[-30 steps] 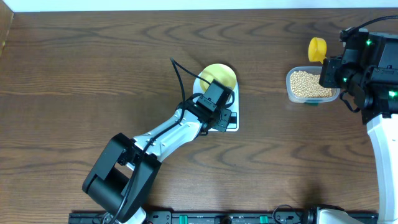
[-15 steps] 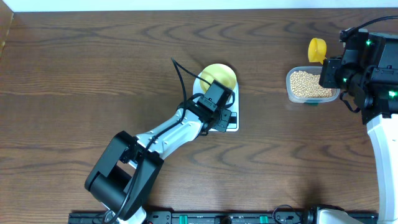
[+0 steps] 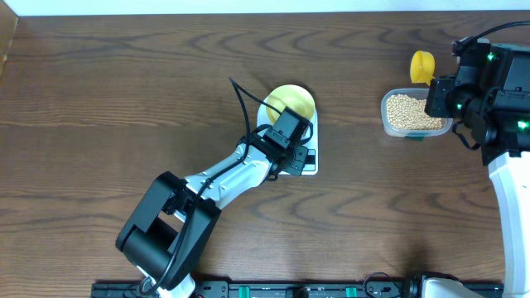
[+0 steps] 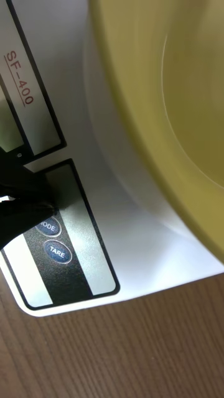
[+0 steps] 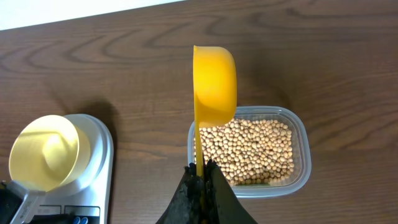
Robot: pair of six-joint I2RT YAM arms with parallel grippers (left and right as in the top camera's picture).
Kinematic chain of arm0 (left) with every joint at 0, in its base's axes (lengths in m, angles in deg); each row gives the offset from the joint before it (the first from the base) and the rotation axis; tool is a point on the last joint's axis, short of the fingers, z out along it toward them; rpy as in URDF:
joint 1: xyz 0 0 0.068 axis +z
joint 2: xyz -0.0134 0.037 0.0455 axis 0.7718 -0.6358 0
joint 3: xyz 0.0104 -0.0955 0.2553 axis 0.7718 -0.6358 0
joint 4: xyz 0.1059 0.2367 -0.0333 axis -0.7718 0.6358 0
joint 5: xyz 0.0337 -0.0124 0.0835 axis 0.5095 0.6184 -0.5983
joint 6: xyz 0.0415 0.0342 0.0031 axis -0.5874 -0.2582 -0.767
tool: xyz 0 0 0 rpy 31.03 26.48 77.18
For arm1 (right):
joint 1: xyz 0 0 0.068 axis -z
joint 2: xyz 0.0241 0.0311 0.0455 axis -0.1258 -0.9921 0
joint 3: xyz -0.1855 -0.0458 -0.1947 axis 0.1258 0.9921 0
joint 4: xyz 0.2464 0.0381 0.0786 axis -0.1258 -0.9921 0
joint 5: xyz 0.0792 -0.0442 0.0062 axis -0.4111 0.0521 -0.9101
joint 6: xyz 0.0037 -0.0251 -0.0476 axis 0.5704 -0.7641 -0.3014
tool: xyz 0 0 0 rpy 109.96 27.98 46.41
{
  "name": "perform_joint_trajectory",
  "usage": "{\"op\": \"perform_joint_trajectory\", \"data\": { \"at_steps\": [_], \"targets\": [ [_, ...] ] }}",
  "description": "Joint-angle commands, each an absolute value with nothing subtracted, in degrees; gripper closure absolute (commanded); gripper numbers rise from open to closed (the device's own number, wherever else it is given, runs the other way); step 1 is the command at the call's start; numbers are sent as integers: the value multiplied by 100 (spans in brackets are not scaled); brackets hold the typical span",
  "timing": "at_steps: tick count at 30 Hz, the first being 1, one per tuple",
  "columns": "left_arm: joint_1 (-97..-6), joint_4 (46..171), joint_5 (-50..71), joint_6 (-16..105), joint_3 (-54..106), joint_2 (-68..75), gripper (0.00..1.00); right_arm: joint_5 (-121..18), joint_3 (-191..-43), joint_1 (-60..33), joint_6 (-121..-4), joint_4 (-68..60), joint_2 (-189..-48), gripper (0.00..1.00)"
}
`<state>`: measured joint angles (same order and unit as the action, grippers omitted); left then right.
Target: Scoop item into bowl and weigh 50g on scale
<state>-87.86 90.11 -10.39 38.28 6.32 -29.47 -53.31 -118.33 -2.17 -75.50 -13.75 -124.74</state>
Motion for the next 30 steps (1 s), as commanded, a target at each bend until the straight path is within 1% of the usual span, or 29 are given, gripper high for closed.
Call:
{"op": "perform_joint_trajectory", "data": {
  "at_steps": [1, 6, 21, 30],
  "targets": [
    [-8784, 9116, -1155, 3861, 630, -3185, 93, -5266, -11920, -201, -7539, -1407, -12481, 99],
    [-8784, 9207, -1531, 3883, 630, -3190, 93, -5266, -11920, -201, -7539, -1407, -12481, 99],
    [-8784, 9225, -1466, 3883, 628, -3498, 93, -5266, -11920, -201, -7539, -1410, -12481, 99],
    [-8784, 9684, -1485, 4012, 628, -3682, 92, -5224, -11920, -201, -7539, -1464, -12481, 99]
  ]
}}
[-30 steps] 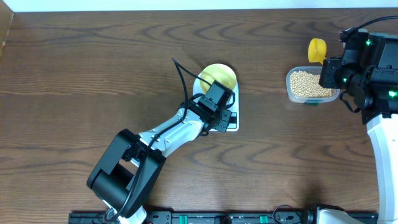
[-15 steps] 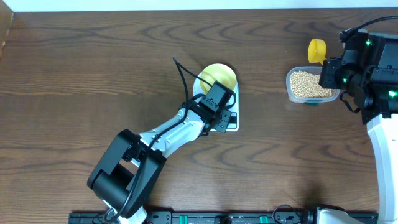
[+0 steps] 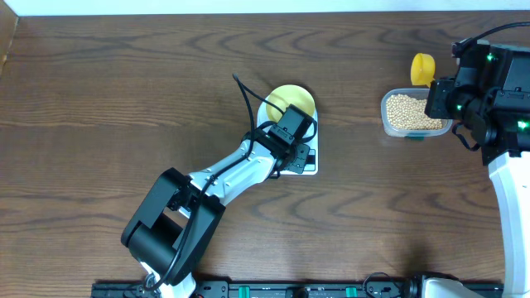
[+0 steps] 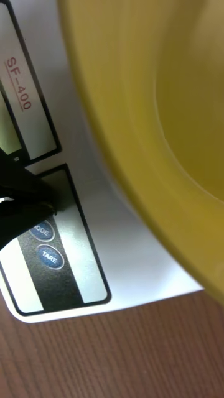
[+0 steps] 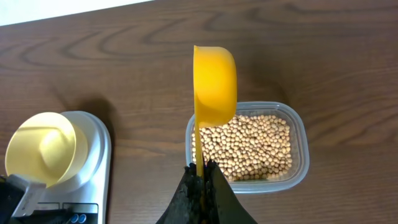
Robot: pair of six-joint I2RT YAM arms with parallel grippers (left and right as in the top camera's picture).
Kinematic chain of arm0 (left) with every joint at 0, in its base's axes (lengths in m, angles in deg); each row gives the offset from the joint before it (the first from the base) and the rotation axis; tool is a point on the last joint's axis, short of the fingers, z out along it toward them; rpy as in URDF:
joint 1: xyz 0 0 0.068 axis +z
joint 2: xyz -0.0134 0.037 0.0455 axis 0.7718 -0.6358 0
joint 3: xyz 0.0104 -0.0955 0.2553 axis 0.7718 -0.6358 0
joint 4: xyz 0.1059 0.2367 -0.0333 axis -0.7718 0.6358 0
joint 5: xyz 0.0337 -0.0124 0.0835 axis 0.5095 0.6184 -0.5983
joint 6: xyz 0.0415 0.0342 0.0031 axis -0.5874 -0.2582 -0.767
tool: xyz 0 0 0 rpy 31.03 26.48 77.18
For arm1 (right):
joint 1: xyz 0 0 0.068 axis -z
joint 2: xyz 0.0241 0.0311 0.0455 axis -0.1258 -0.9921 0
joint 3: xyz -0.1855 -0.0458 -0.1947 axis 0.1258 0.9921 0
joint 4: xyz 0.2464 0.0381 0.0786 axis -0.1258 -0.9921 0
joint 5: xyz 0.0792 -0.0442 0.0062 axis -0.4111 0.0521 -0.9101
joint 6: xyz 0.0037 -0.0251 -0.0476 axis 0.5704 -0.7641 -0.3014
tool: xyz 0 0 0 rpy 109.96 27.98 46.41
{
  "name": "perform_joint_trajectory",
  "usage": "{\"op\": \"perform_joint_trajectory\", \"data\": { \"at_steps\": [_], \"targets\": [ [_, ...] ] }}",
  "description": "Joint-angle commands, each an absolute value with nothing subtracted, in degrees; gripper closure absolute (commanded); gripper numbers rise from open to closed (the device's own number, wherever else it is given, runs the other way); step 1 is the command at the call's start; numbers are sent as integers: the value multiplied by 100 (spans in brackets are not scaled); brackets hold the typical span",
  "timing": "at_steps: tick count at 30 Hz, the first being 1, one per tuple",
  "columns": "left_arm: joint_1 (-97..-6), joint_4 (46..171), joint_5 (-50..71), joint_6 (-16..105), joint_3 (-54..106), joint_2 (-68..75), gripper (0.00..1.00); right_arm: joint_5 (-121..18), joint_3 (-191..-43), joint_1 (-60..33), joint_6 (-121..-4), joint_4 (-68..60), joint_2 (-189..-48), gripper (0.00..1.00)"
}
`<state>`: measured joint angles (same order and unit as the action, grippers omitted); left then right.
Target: Scoop item into bowl and weigh 50g on scale
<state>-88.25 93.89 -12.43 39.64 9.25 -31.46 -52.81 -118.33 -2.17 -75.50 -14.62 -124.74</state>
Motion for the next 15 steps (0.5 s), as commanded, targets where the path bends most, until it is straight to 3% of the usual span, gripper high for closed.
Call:
{"op": "perform_joint_trajectory", "data": {
  "at_steps": [1, 15],
  "targets": [
    [-8784, 9732, -1492, 4012, 628, -3682, 93, -5224, -11920, -201, -7539, -1466, -12481, 99],
    [-8784, 9813, -1562, 4007, 590, -3793, 93, -5224, -11920, -201, -7539, -1558, -12481, 99]
  ]
}}
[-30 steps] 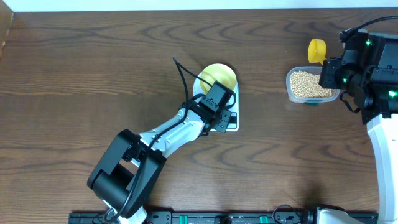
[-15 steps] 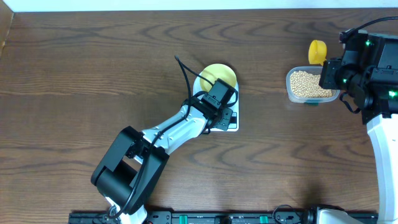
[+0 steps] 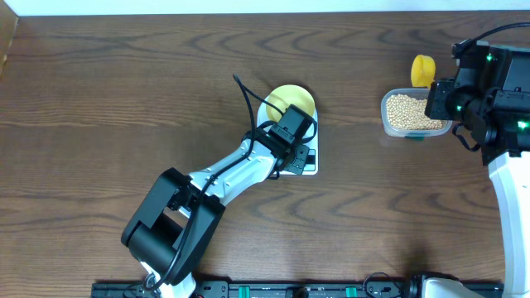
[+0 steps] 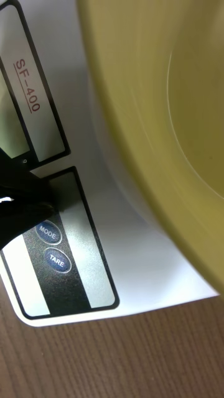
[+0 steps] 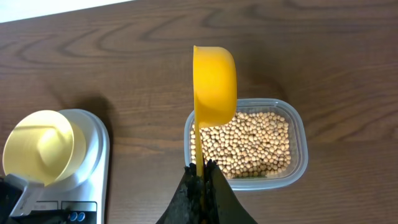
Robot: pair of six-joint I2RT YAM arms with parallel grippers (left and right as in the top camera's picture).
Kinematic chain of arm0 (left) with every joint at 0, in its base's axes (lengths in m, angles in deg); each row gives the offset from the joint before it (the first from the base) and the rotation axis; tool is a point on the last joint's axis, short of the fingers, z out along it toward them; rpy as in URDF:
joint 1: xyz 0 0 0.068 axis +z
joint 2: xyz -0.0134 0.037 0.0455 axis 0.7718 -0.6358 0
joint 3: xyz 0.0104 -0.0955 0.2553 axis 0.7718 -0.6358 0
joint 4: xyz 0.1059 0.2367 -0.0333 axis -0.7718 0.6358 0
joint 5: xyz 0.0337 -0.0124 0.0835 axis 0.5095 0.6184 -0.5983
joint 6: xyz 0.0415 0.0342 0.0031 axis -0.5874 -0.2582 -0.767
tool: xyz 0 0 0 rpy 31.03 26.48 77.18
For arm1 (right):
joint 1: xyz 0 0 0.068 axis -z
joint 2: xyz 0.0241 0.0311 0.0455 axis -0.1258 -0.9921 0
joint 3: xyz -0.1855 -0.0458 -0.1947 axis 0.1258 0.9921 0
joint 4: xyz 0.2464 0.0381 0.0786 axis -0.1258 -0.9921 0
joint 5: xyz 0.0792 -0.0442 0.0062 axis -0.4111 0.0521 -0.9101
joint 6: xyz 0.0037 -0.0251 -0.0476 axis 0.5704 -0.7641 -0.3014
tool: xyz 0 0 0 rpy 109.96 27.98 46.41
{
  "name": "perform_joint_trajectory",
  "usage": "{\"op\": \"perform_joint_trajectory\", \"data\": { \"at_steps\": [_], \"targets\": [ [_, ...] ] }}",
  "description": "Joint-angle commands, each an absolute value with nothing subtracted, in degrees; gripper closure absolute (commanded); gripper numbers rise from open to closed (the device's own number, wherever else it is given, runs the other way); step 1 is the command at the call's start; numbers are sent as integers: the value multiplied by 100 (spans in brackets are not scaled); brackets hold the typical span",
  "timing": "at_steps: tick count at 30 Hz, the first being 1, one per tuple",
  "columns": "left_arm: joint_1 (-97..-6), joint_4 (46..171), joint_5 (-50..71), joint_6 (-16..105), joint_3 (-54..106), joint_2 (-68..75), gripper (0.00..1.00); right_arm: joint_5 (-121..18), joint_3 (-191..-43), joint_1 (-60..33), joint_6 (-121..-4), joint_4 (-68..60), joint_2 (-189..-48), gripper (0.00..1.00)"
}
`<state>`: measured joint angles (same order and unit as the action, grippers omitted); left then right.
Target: Scoop item into bowl and weigh 50g on scale
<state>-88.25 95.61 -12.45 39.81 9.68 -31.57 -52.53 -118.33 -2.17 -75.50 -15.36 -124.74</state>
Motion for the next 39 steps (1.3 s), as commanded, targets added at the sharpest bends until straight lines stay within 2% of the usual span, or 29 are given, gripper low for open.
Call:
{"op": "perform_joint_trajectory", "data": {
  "at_steps": [1, 14, 25, 39],
  "targets": [
    [-8784, 9813, -1603, 4007, 590, -3870, 93, -5224, -11920, -201, -7539, -1563, -12481, 99],
    [-8784, 9861, -1623, 4007, 595, -3955, 93, -5224, -11920, -201, -7539, -1576, -12481, 99],
    [-8784, 9789, -1599, 3811, 772, -2010, 93, -5227, -11920, -201, -7537, -1571, -12481, 99],
    [-8790, 9463, -1273, 3813, 737, -2847, 93, -5227, -11920, -201, -7539, -1554, -12481, 99]
  ]
}}
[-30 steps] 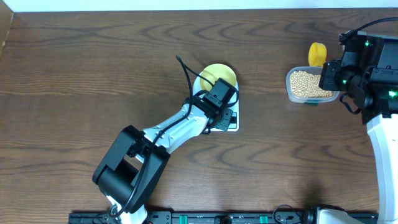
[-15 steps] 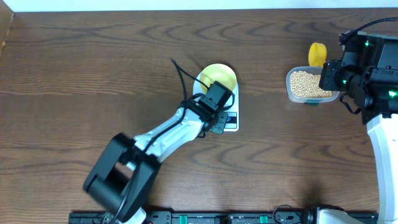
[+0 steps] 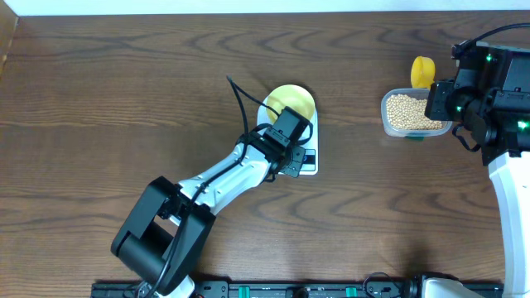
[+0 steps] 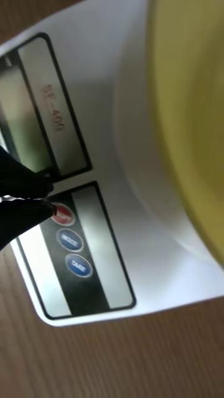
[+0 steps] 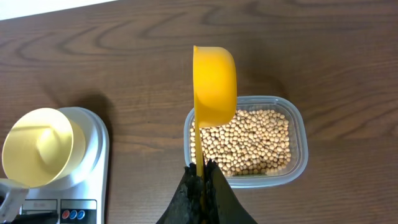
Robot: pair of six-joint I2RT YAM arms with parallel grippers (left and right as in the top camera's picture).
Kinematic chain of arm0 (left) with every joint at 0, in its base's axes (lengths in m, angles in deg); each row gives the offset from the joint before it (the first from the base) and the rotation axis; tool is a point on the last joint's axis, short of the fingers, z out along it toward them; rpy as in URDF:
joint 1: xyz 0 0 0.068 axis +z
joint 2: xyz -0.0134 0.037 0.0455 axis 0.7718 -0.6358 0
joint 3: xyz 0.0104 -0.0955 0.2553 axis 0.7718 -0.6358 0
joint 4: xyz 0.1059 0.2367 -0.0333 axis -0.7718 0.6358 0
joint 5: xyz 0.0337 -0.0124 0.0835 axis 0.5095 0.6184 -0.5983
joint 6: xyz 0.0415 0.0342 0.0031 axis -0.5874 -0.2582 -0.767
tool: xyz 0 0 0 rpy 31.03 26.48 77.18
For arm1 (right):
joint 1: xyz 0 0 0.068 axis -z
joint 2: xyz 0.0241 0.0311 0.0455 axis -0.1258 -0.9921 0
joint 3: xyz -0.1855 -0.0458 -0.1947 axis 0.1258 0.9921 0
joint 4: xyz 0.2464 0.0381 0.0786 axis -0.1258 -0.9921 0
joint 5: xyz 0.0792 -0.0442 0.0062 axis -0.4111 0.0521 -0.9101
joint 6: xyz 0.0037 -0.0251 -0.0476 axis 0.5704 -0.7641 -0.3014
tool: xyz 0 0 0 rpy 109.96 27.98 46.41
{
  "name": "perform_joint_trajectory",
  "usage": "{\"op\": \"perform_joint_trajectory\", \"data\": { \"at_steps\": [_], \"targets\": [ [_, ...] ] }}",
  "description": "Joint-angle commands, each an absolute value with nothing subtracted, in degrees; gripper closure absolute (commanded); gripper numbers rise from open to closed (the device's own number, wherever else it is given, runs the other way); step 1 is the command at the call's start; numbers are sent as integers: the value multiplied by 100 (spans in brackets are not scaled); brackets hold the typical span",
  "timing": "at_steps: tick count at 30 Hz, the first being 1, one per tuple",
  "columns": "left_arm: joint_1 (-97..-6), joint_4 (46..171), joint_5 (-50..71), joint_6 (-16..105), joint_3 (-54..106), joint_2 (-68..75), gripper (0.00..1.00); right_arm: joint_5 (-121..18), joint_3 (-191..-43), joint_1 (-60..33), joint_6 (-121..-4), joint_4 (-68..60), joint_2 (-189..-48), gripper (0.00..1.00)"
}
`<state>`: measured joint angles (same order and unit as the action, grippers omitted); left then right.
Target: Scoop item into bowl and weigh 50g on scale
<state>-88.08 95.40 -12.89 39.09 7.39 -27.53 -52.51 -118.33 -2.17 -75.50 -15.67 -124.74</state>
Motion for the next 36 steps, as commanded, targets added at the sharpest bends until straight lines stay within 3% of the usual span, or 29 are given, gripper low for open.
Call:
{"op": "perform_joint_trajectory", "data": {
  "at_steps": [1, 21, 36],
  "targets": [
    [-8790, 9441, -1273, 3813, 737, -2847, 93, -5224, -11920, -201, -7537, -1552, -12481, 99],
    [-8788, 9376, -1153, 3817, 660, -3223, 93, -5224, -11920, -201, -7539, -1569, -12481, 99],
    [-8782, 9929, -1791, 3948, 612, -4123, 93, -5224, -11920, -201, -7539, -1663, -12481, 99]
  ]
}}
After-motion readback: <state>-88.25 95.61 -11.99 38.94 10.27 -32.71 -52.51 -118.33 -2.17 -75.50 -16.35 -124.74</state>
